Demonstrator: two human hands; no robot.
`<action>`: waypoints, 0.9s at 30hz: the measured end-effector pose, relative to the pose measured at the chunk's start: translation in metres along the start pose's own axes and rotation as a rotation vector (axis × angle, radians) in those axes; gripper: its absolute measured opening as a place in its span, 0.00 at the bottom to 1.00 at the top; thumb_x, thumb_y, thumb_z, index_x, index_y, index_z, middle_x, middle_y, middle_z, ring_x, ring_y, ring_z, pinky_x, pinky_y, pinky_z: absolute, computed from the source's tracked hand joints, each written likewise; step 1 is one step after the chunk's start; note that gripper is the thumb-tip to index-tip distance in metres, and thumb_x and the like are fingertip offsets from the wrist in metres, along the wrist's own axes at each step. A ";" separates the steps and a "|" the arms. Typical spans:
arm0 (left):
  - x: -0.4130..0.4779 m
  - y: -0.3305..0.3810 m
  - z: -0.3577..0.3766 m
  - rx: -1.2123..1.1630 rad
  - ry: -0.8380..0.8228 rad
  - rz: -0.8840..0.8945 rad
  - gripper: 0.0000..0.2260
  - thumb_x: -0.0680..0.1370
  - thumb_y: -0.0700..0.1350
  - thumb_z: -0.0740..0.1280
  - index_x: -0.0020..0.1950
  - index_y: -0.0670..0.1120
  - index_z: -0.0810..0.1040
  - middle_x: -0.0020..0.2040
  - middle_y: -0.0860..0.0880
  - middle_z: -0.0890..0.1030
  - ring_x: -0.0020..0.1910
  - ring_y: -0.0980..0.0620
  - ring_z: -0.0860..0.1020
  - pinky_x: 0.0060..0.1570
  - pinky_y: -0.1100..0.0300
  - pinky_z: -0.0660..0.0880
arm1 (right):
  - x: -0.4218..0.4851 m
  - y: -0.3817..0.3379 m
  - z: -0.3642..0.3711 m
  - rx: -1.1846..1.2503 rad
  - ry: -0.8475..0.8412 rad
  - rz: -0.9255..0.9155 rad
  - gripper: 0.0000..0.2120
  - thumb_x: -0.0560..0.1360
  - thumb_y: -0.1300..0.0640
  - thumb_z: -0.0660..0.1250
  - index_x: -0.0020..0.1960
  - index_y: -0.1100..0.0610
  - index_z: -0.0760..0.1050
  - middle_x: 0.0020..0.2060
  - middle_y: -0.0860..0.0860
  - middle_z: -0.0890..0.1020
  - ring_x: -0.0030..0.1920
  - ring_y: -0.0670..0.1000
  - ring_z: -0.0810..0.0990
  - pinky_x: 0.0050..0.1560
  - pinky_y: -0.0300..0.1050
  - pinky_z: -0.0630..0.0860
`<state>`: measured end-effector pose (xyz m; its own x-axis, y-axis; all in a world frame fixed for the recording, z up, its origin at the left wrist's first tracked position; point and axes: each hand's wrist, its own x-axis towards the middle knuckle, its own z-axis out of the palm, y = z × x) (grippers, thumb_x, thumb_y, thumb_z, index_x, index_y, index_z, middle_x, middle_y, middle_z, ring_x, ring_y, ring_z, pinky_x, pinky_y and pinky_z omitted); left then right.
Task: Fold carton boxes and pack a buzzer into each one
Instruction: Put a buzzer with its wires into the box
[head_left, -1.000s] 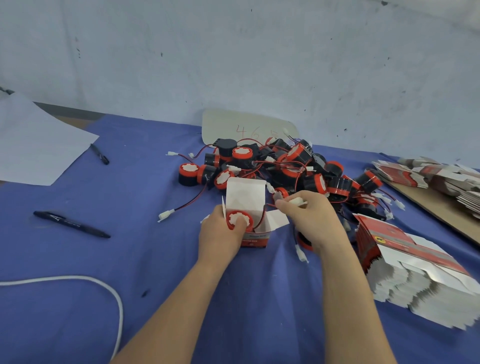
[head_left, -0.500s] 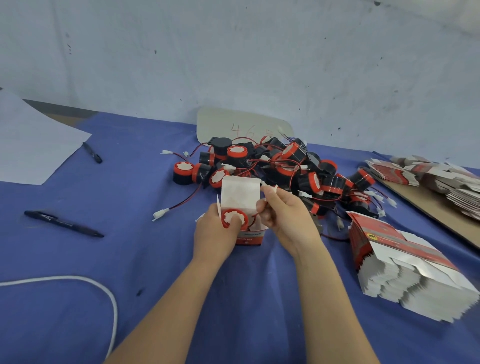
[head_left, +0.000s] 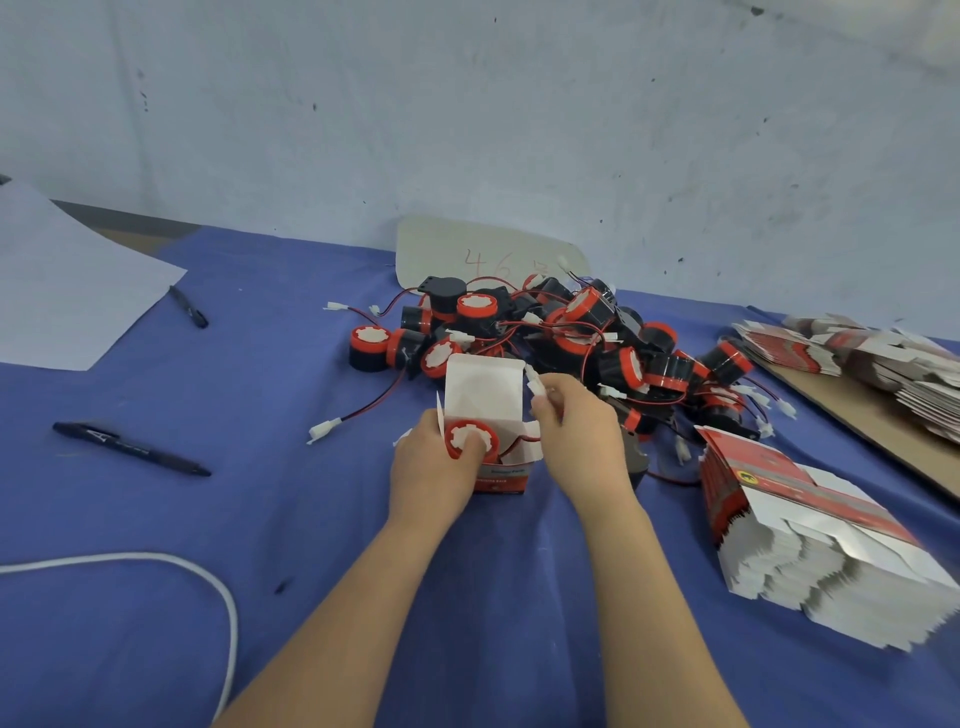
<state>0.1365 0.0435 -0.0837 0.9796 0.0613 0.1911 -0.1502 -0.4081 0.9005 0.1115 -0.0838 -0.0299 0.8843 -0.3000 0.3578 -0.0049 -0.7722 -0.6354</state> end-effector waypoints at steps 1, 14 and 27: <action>0.000 0.000 0.000 0.004 -0.001 0.002 0.14 0.78 0.50 0.64 0.62 0.46 0.71 0.57 0.48 0.78 0.55 0.49 0.76 0.46 0.60 0.74 | 0.000 0.000 0.000 -0.039 -0.001 -0.007 0.12 0.81 0.58 0.58 0.63 0.53 0.74 0.49 0.51 0.82 0.45 0.51 0.77 0.43 0.44 0.72; -0.001 0.001 -0.001 -0.015 -0.011 0.007 0.08 0.78 0.48 0.64 0.54 0.49 0.69 0.54 0.47 0.79 0.52 0.48 0.77 0.44 0.59 0.74 | -0.005 -0.017 0.000 -0.367 -0.060 0.006 0.13 0.75 0.68 0.63 0.50 0.55 0.83 0.53 0.52 0.67 0.55 0.56 0.69 0.45 0.42 0.67; -0.002 0.000 -0.001 -0.031 -0.007 0.019 0.11 0.78 0.48 0.64 0.58 0.47 0.72 0.54 0.47 0.79 0.53 0.48 0.77 0.46 0.58 0.75 | -0.010 -0.018 0.008 -0.309 -0.233 -0.083 0.14 0.77 0.66 0.58 0.51 0.61 0.82 0.54 0.57 0.77 0.59 0.57 0.71 0.64 0.50 0.69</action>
<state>0.1347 0.0445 -0.0831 0.9774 0.0469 0.2060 -0.1732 -0.3807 0.9083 0.1064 -0.0628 -0.0276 0.9698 -0.1216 0.2116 -0.0376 -0.9313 -0.3624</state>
